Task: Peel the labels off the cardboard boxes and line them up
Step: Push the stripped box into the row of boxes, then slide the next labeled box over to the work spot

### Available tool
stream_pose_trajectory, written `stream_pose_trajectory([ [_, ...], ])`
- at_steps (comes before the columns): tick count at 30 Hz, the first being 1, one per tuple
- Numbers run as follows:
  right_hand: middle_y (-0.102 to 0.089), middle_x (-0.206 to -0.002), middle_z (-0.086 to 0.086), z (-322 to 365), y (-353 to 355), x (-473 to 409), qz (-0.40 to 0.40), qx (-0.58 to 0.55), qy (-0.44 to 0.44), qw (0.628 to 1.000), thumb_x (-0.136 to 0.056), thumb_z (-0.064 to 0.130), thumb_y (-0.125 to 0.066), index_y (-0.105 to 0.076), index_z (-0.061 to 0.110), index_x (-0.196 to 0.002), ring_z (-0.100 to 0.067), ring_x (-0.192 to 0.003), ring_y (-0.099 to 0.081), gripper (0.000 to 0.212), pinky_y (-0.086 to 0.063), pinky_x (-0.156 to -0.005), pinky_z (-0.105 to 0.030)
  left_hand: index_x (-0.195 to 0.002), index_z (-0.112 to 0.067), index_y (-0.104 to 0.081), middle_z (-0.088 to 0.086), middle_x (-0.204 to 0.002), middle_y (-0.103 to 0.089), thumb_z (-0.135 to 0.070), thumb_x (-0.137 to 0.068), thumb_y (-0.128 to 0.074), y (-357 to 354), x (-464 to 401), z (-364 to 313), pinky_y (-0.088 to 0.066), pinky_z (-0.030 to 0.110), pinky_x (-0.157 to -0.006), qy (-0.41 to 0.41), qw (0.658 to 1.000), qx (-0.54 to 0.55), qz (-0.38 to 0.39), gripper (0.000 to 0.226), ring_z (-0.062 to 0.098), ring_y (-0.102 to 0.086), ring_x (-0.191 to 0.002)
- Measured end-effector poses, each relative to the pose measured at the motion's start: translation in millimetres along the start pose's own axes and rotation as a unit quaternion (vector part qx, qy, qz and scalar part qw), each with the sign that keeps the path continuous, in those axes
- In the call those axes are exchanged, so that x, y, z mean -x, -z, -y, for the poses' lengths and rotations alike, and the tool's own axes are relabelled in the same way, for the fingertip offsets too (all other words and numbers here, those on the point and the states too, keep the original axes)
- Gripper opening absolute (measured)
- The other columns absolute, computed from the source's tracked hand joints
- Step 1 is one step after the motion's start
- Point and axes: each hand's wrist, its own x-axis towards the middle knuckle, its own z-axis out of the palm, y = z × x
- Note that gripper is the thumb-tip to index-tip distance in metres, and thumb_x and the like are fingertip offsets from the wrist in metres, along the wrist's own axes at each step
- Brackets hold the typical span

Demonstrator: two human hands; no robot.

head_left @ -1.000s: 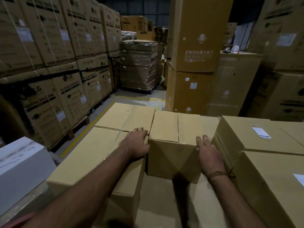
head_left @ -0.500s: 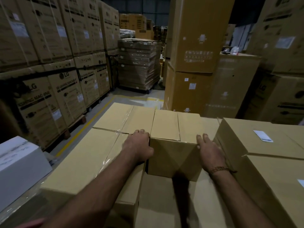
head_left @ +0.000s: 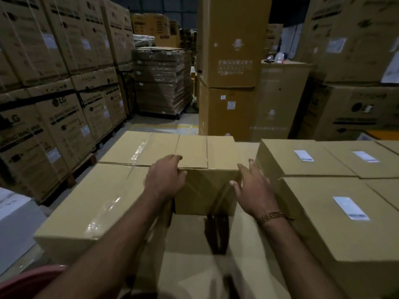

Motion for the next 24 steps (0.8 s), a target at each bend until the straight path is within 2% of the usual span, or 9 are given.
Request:
stream_pose_trajectory([
  [4, -0.051, -0.155, 0.0, -23.0, 33.9, 54.9, -0.041, -0.044, 0.033, 0.998, -0.105, 0.042, -0.06, -0.06, 0.023, -0.146, -0.023, -0.14, -0.049, 0.045, -0.043, -0.115, -0.039, -0.145, -0.025, -0.057, -0.003, -0.146, -0.06, -0.04, -0.098, -0.066, 0.4, 31.6, -62.0, -0.047, 0.047, -0.111, -0.006, 0.997, 0.073, -0.03, 0.05, 0.02, -0.053, -0.134],
  [8, -0.067, -0.127, 0.004, -56.8, 69.6, 99.2, -0.061, -0.104, 0.037, 0.992, -0.103, 0.038, -0.064, -0.072, 0.023, -0.13, -0.018, -0.117, -0.062, 0.032, -0.054, -0.1, -0.036, -0.138, -0.023, -0.064, -0.003, -0.138, -0.065, -0.04, -0.095, -0.065, -11.3, 67.4, -120.4, -0.049, 0.046, -0.108, -0.02, 0.988, 0.146, -0.043, 0.045, 0.019, -0.058, -0.129],
  [12, -0.074, -0.116, 0.005, -97.9, 100.2, 135.5, -0.063, -0.168, 0.036, 0.983, -0.1, 0.034, -0.068, -0.077, 0.021, -0.12, -0.017, -0.108, -0.068, 0.025, -0.057, -0.096, -0.039, -0.139, -0.025, -0.063, -0.005, -0.138, -0.065, -0.039, -0.097, -0.067, -27.4, 110.1, -183.2, -0.053, 0.043, -0.105, 0.01, 0.974, 0.22, -0.043, 0.044, 0.016, -0.059, -0.127],
  [15, -0.075, -0.108, 0.011, -133.4, 121.3, 157.7, -0.06, -0.188, 0.039, 0.98, -0.1, 0.033, -0.068, -0.078, 0.023, -0.113, -0.009, -0.098, -0.069, 0.019, -0.059, -0.088, -0.038, -0.138, -0.028, -0.064, -0.008, -0.138, -0.065, -0.035, -0.098, -0.068, -42.5, 141.3, -227.8, -0.052, 0.04, -0.105, 0.02, 0.966, 0.256, -0.035, 0.041, 0.013, -0.058, -0.127],
  [17, -0.074, -0.106, 0.015, -158.8, 134.2, 171.0, -0.057, -0.192, 0.028, 0.979, -0.1, 0.033, -0.068, -0.078, 0.026, -0.113, -0.002, -0.093, -0.068, 0.018, -0.06, -0.083, -0.036, -0.136, -0.031, -0.064, -0.012, -0.136, -0.065, -0.034, -0.098, -0.068, -52.1, 158.1, -253.4, -0.053, 0.037, -0.102, 0.024, 0.962, 0.271, -0.026, 0.039, 0.01, -0.059, -0.125],
  [21, -0.075, -0.111, 0.015, -212.4, 154.9, 189.5, -0.056, -0.182, 0.003, 0.982, -0.102, 0.034, -0.068, -0.078, 0.027, -0.12, 0.002, -0.092, -0.068, 0.022, -0.063, -0.083, -0.033, -0.136, -0.035, -0.063, -0.021, -0.127, -0.06, -0.035, -0.099, -0.068, -68.1, 179.2, -297.2, -0.047, 0.028, -0.085, 0.031, 0.958, 0.285, -0.016, 0.037, 0.001, -0.054, -0.113],
  [24, -0.077, -0.112, 0.011, -250.4, 168.4, 199.1, -0.064, -0.164, 0.001, 0.984, -0.102, 0.03, -0.068, -0.079, 0.024, -0.12, -0.001, -0.092, -0.069, 0.022, -0.061, -0.084, -0.032, -0.139, -0.03, -0.064, -0.013, -0.134, -0.064, -0.034, -0.099, -0.068, -79.3, 186.1, -324.9, -0.046, 0.028, -0.088, 0.036, 0.955, 0.293, -0.023, 0.04, 0.001, -0.053, -0.113],
])
